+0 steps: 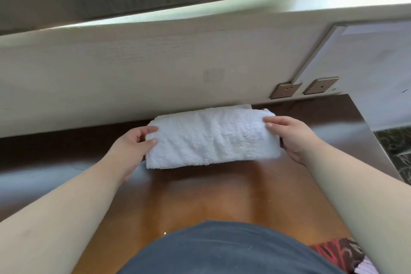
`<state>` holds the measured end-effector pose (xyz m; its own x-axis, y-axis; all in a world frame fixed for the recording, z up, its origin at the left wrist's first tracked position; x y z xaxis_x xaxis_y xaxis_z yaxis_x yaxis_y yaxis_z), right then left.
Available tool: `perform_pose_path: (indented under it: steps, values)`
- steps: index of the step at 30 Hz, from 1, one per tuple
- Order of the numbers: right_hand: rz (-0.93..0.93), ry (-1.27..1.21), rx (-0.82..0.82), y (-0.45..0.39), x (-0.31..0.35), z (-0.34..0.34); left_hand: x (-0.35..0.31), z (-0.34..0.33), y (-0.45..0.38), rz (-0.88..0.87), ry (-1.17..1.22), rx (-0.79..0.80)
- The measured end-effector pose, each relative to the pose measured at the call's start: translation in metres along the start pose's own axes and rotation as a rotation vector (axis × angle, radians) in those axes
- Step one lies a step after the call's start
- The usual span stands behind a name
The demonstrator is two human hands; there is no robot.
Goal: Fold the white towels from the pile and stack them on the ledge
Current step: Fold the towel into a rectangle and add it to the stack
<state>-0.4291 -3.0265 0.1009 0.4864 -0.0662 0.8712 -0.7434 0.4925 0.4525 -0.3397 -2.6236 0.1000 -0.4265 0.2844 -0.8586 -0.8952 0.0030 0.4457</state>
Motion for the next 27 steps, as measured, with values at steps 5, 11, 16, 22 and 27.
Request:
perform_pose_path:
  steps: [5, 11, 16, 22, 27]
  values:
    - [0.102, 0.207, -0.056, -0.016, 0.005, -0.024, -0.005, -0.014, -0.008, -0.095, -0.166, -0.08]
    - [0.262, 0.479, -0.047, -0.041, 0.003, -0.039, 0.009, -0.024, -0.025, -0.194, -0.371, -0.132]
    - [0.478, 0.768, -0.039, -0.07, -0.018, -0.052, 0.036, -0.039, -0.04, -0.19, -0.464, -0.142]
    - [0.301, 1.047, 0.056, -0.087, -0.05, -0.055, 0.055, -0.059, -0.052, -0.142, -0.473, -0.122]
    - [0.173, 1.093, -0.174, -0.078, -0.034, -0.064, 0.028, -0.068, -0.059, 0.074, -0.805, -0.294]
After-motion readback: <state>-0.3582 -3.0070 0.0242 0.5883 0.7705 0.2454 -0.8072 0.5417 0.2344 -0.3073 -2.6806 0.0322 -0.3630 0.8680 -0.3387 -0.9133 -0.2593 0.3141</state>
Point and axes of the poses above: each hand's wrist, its own y-axis away from the middle knuckle, its own z-axis out of the back of the hand, x = y × z, the point moved 1 cm from there along -y, towards the middle knuckle, and after that the axes turned 9 degrees about -x, right-handed, at the moved point
